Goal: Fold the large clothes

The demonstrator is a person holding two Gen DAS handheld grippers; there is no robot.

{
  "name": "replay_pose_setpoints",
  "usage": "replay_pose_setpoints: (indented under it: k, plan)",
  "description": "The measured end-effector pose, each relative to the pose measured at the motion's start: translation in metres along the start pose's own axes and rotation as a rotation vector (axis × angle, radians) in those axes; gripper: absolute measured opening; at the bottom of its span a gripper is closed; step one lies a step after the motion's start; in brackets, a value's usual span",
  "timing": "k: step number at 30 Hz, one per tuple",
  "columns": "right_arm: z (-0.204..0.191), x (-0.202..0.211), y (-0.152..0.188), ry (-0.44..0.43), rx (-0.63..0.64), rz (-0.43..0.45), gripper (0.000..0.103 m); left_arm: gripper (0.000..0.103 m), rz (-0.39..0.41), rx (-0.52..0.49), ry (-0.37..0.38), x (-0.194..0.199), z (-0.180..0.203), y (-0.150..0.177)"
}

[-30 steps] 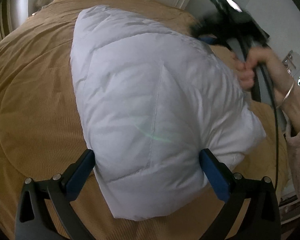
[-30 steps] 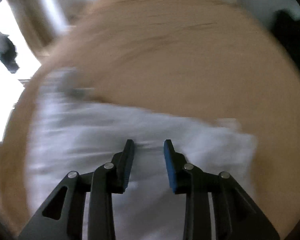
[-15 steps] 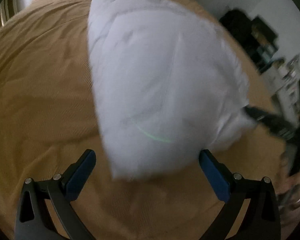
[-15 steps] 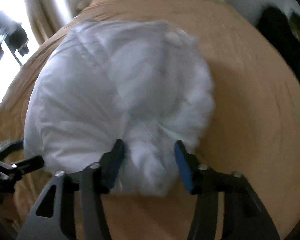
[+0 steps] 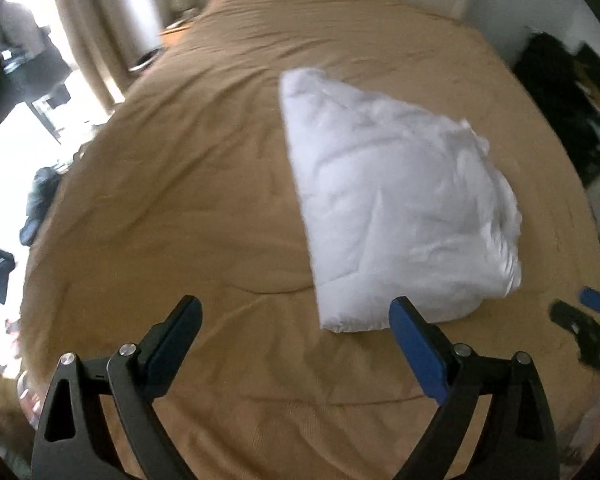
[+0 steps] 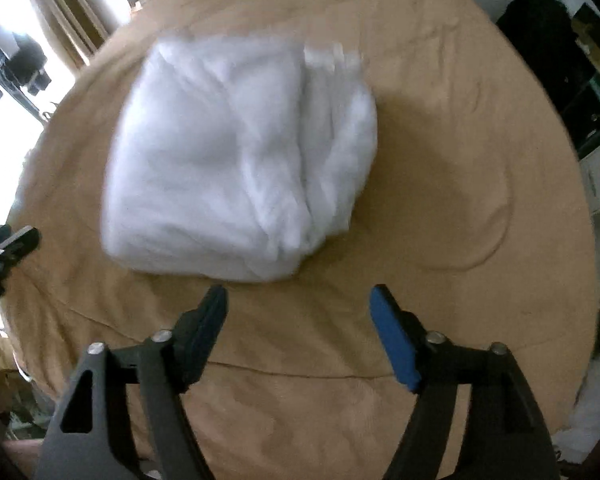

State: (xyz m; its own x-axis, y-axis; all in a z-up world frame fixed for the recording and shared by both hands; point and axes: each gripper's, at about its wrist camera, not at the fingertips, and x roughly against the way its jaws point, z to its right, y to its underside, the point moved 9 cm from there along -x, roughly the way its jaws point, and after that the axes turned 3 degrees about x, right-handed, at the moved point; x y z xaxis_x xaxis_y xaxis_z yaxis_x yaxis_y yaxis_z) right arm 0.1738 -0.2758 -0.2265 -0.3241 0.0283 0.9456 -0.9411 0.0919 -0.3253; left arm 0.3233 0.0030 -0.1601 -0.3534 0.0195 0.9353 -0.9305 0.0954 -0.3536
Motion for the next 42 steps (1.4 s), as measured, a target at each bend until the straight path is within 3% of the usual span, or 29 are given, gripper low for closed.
replay_pose_setpoints:
  k: [3, 4, 9, 13, 16, 19, 24, 37, 42]
  plan:
    - [-0.013, 0.058, -0.007, 0.043, -0.025, 0.017, 0.097, 0.098, -0.025, 0.022, -0.076, 0.038, -0.002, -0.016]
    - [-0.019, 0.076, 0.016, 0.051, -0.028, 0.021, 0.099, 0.098, -0.024, 0.022, -0.083, 0.049, 0.000, -0.016]
    - [-0.041, 0.129, 0.018, 0.029, -0.013, 0.021, 0.103, 0.102, 0.005, 0.014, -0.021, 0.103, 0.014, -0.008]
    - [-0.044, 0.121, 0.029, 0.046, -0.058, 0.077, 0.103, 0.102, 0.015, 0.008, 0.035, 0.111, 0.024, 0.015]
    - [-0.038, 0.106, 0.047, 0.080, -0.040, 0.049, 0.103, 0.102, 0.014, 0.002, 0.027, 0.109, 0.026, 0.018]
    - [-0.036, 0.102, 0.048, 0.067, -0.023, 0.032, 0.103, 0.102, -0.004, 0.044, 0.096, 0.107, 0.031, 0.015]
    - [-0.029, 0.117, 0.039, 0.130, -0.010, 0.096, 0.103, 0.102, 0.014, 0.037, 0.058, 0.106, 0.030, 0.014]
    - [-0.038, 0.114, 0.042, 0.054, -0.015, 0.054, 0.103, 0.102, -0.021, 0.000, 0.034, 0.099, 0.033, 0.022]
    - [-0.039, 0.117, 0.043, 0.062, -0.007, 0.066, 0.103, 0.102, -0.017, -0.011, 0.018, 0.099, 0.036, 0.024]
